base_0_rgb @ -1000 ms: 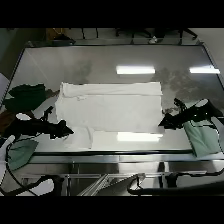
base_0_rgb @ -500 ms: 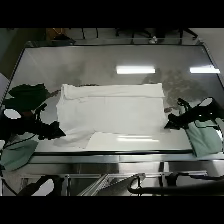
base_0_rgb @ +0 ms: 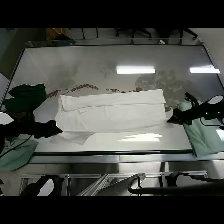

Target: Fold the shirts.

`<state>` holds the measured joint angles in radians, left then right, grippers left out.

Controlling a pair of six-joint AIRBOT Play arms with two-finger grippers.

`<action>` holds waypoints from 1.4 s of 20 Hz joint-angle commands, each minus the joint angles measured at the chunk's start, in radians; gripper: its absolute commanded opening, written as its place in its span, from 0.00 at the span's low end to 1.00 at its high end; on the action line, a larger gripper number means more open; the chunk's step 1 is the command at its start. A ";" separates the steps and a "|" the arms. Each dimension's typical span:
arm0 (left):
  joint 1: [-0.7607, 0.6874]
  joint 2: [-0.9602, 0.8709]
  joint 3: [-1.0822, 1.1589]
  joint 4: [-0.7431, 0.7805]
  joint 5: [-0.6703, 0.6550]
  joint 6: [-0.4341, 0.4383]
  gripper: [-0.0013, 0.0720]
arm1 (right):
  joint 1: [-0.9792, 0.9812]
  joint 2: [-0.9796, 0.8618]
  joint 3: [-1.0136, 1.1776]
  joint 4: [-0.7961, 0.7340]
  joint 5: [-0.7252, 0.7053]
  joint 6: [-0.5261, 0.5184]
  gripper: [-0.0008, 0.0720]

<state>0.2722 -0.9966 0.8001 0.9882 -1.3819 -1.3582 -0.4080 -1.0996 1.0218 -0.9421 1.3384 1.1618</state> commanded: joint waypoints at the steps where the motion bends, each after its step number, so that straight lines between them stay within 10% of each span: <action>1: -0.006 -0.116 0.150 -0.150 0.105 0.034 0.05 | 0.009 -0.018 0.079 0.225 -0.152 -0.127 0.04; 13: -0.145 -0.769 0.660 -0.143 0.268 0.061 0.05 | 0.135 -0.396 0.348 0.204 -0.425 -0.198 0.04; 14: -0.145 -0.800 0.688 -0.143 0.258 0.061 0.05 | 0.134 -0.394 0.356 0.182 -0.421 -0.197 0.08; 15: -0.145 -0.827 0.716 -0.143 0.228 0.060 0.06 | 0.134 -0.390 0.372 0.154 -0.397 -0.197 0.33; 16: -0.145 -0.847 0.740 -0.142 0.189 0.060 0.14 | 0.132 -0.384 0.393 0.095 -0.370 -0.196 0.57; 18: -0.136 -0.862 0.772 -0.142 0.141 0.055 0.90 | 0.124 -0.378 0.424 -0.019 -0.362 -0.142 0.60; 19: -0.127 -0.858 0.782 -0.142 0.128 0.049 0.93 | 0.119 -0.381 0.428 -0.034 -0.363 -0.114 0.73; 24: -0.059 -0.801 0.801 -0.142 0.021 0.029 0.93 | 0.115 -0.432 0.428 -0.003 -0.340 -0.115 0.74; 28: -0.033 -0.734 0.801 -0.143 -0.022 0.022 0.92 | 0.121 -0.473 0.428 0.178 -0.247 -0.190 0.59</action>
<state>0.2222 -1.7710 1.5974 0.8467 -1.3621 -1.3277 -0.2928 -1.5444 1.4502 -0.8574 1.0142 1.0222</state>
